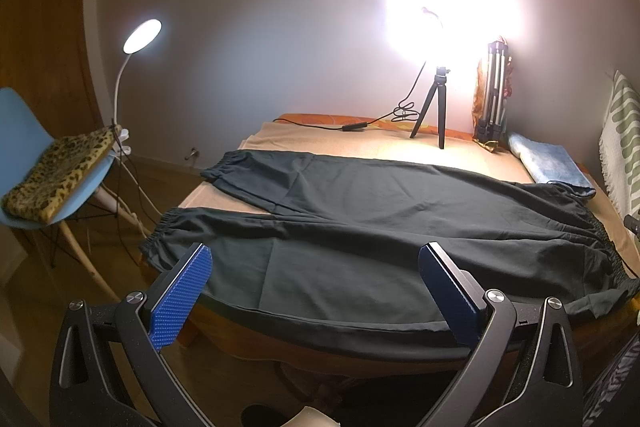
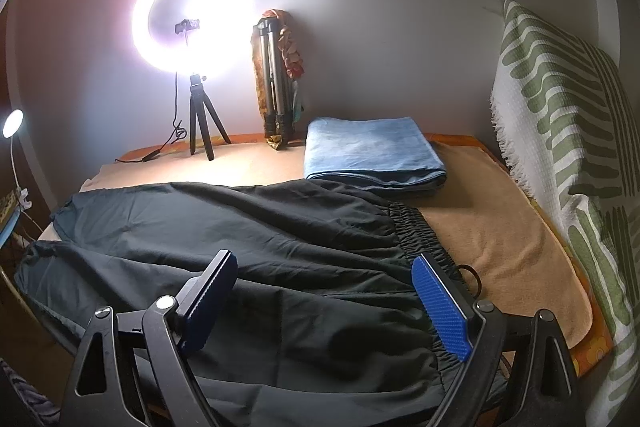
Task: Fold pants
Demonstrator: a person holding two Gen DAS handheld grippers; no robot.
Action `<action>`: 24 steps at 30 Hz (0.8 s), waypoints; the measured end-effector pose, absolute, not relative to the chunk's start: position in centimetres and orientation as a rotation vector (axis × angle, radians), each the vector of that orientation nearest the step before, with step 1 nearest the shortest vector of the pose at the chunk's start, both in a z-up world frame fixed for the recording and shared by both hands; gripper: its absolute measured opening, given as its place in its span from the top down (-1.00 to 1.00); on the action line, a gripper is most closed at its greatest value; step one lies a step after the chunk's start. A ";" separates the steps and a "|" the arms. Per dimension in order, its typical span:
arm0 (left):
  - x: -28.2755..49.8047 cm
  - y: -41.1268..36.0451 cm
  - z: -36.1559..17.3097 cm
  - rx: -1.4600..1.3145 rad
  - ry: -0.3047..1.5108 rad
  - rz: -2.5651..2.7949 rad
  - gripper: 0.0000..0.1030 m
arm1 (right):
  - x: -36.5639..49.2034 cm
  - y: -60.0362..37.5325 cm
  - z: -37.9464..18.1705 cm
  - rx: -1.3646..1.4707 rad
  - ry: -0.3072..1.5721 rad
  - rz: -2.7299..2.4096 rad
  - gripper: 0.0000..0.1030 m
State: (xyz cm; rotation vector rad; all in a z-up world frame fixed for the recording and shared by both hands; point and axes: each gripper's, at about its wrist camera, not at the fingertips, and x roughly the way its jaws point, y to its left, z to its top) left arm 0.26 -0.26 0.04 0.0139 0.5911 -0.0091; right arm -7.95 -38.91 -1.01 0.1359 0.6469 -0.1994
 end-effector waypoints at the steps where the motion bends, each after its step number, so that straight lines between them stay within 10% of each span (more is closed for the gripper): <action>1: 0.3 -0.3 0.0 0.013 0.591 -0.009 -1.00 | -8.0 -38.9 -1.0 0.136 0.647 -0.200 -0.76; 24: 0.2 -0.4 -0.1 0.015 0.594 -0.012 -1.00 | -8.0 -38.8 -1.3 0.142 0.650 -0.182 -0.76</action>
